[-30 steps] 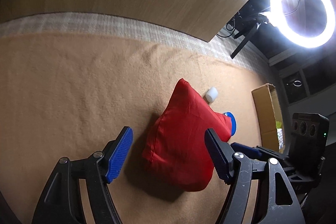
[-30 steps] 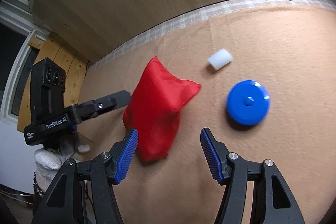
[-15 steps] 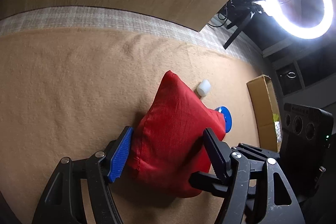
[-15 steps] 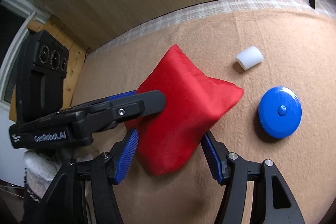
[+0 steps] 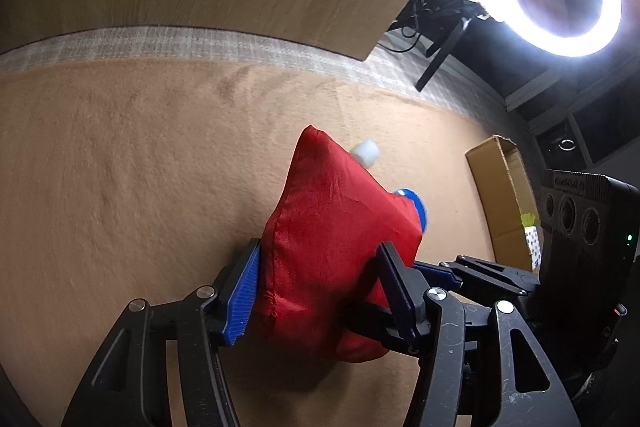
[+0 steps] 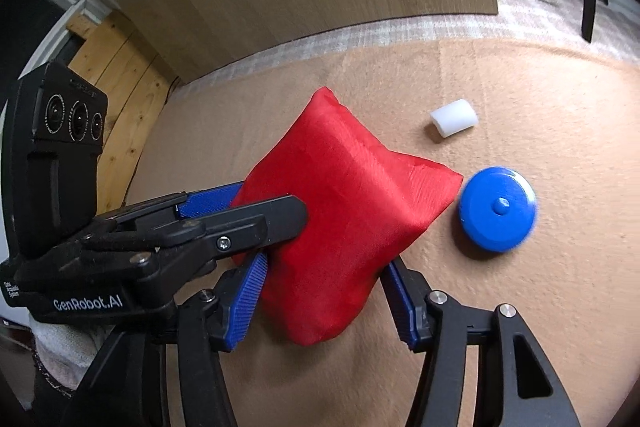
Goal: Organize objects
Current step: 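Grasp the red bag with both grippers and lift it, then carry the red bag over the box with both grippers and release it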
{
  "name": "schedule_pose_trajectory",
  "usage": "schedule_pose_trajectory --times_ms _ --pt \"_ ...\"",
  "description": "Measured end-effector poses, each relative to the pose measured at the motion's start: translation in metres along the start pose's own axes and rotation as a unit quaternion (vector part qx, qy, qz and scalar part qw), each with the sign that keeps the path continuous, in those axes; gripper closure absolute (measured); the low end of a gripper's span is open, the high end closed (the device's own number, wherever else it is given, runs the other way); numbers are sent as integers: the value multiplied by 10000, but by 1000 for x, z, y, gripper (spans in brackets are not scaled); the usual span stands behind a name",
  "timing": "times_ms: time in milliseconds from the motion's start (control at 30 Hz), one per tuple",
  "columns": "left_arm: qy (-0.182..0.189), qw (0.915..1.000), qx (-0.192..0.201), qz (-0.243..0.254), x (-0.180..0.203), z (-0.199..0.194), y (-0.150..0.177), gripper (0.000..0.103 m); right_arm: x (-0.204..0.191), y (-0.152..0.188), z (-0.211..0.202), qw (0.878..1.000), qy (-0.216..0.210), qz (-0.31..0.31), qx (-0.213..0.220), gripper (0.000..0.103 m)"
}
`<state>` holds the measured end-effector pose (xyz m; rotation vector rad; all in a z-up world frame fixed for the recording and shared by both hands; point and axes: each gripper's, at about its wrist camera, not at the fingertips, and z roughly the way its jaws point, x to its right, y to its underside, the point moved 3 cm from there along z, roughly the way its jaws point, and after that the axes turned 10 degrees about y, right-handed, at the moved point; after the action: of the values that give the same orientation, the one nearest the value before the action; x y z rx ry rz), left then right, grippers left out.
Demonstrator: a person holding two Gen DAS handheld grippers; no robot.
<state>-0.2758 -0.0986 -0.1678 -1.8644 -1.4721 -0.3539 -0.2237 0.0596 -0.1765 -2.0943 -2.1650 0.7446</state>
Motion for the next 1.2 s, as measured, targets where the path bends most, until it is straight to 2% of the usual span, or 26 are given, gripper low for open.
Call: schedule_pose_trajectory --times_ms 133,333,600,933,1200 --pt "-127 9995 137 237 29 -5 8 42 9 6 -24 9998 38 -90 155 49" --pt "-126 9980 282 558 82 -2 12 42 32 17 -69 9987 129 -195 458 49" --pt "-69 9942 424 984 162 15 14 42 80 36 -125 9962 331 -150 790 49" --pt "217 9901 304 1349 260 72 26 43 161 62 -180 9924 753 105 971 49" --pt "438 9845 47 1700 333 128 30 42 226 71 -204 9878 1041 415 1084 49"
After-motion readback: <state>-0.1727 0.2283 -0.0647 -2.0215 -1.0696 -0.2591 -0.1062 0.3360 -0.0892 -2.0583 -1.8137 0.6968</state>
